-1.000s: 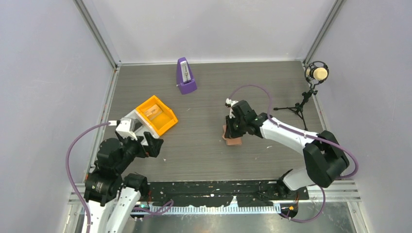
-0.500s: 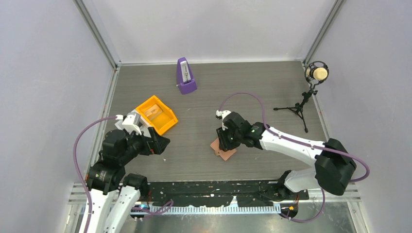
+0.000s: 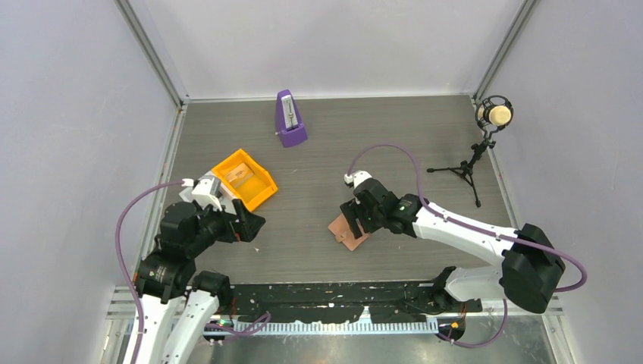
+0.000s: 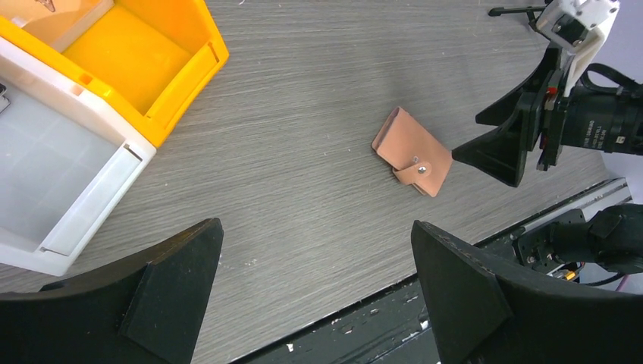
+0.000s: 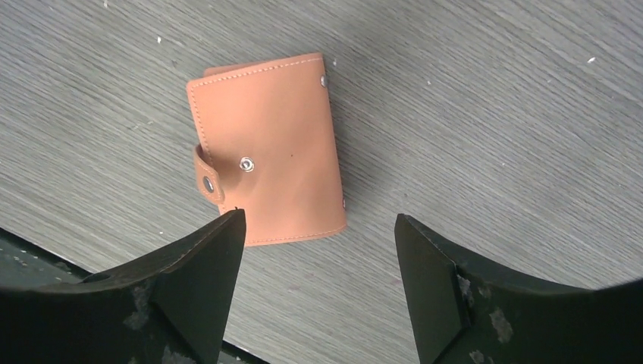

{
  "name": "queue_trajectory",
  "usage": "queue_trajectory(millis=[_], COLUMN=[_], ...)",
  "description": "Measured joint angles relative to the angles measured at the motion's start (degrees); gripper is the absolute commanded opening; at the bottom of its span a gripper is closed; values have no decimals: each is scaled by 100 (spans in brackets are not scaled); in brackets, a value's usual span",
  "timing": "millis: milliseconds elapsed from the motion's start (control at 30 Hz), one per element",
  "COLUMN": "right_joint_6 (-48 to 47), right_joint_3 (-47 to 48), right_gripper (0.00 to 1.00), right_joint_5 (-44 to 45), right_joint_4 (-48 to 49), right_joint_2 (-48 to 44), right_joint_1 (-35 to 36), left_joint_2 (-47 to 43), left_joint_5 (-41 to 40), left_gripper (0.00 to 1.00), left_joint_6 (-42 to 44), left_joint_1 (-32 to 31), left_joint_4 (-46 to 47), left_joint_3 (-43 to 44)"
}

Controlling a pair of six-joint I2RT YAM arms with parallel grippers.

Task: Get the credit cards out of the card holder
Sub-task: Move the card holder to the center of the board, then open the card holder at the center of the board.

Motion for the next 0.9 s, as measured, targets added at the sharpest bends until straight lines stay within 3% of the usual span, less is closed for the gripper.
queue_trajectory(millis=[433,900], right_joint_6=[-87,-63], right_joint_3=[-315,-229], right_gripper=[76,72], right_joint_5=[238,1123], right_joint_4=[463,538], right_joint_2=[216,1056], right_joint_1=[688,1606], left_joint_2=[-199,-356], left_joint_5=[-122,-286], left_gripper=[99,99], left_joint_6=[4,28], left_joint_1=[0,0], left_joint_4=[-2,-2], left_joint_3=[-35,-87])
